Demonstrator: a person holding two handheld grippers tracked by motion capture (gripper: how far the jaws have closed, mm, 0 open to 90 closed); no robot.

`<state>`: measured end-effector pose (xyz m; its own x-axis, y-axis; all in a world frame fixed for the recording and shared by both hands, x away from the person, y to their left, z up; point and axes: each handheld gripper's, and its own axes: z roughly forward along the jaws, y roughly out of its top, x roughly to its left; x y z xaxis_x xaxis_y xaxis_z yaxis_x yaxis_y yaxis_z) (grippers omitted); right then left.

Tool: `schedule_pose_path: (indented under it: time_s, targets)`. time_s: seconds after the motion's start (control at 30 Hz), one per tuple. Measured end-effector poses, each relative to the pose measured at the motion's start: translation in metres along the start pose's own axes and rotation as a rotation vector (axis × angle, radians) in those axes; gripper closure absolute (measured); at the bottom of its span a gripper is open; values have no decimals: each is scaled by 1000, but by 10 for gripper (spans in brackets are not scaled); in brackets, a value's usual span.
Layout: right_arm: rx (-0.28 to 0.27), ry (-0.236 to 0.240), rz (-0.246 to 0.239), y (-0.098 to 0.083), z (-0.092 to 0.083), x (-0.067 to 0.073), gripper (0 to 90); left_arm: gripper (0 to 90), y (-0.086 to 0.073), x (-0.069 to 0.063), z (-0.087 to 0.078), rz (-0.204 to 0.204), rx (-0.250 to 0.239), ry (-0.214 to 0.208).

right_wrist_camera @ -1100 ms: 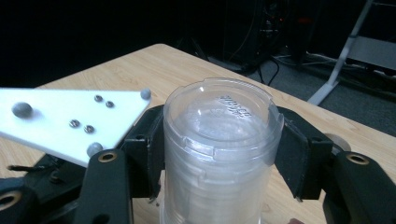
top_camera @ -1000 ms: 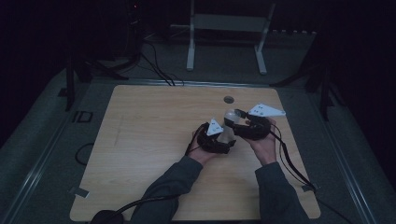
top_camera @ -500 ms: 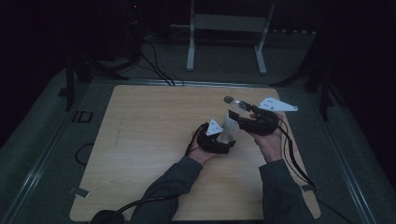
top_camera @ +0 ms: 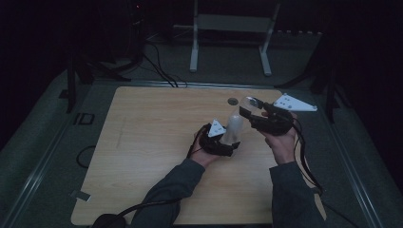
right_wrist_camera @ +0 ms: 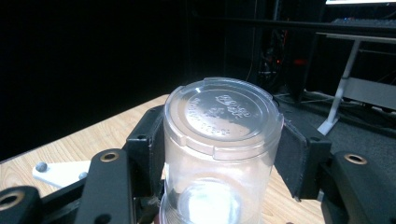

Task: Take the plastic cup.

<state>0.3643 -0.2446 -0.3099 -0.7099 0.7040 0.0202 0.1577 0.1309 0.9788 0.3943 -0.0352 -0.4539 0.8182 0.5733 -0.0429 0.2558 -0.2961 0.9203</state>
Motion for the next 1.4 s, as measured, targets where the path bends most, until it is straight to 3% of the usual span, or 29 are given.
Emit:
schedule_pose_path:
  time_s: [0.67, 0.93, 1.4]
  targets:
    - [-8, -60, -31, -5, -34, 0, 408, 159, -2, -1, -33, -1, -41, -10]
    - [11, -83, -37, -17, -42, 2, 408, 159, -2, -5, -41, 9, -54, -19]
    - [36, -113, -1, -42, -50, 0, 408, 159, -2, -9, -50, 20, -66, -24]
